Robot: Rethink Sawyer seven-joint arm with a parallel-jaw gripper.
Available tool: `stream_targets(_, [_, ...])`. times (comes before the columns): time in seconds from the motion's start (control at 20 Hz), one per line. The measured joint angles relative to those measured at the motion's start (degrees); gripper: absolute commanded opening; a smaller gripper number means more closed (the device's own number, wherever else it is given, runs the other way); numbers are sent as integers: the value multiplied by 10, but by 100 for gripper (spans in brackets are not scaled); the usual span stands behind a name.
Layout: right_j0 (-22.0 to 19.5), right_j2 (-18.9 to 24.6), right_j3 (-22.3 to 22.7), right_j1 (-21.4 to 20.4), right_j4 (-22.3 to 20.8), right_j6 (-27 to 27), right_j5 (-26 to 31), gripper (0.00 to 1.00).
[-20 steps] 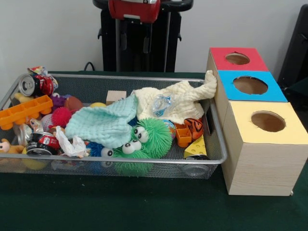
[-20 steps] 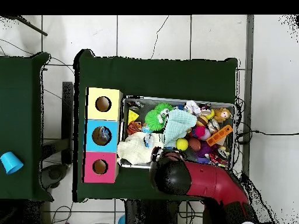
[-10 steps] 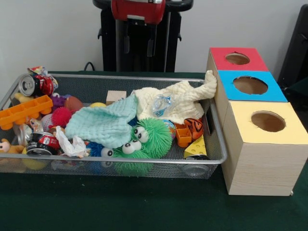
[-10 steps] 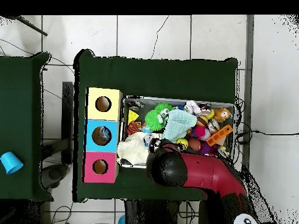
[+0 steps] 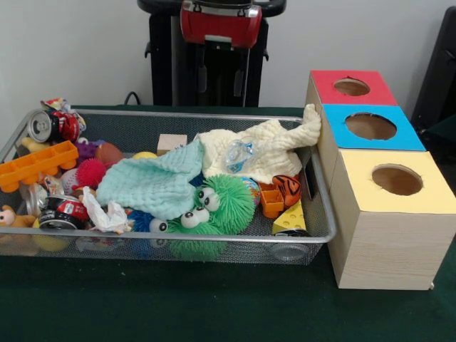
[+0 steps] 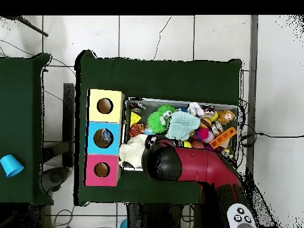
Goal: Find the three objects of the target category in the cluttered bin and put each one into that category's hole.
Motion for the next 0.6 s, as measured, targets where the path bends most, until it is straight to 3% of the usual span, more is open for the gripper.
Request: stream_targets(0.6, [-6,0,-13,47,-1,0,-1,100])
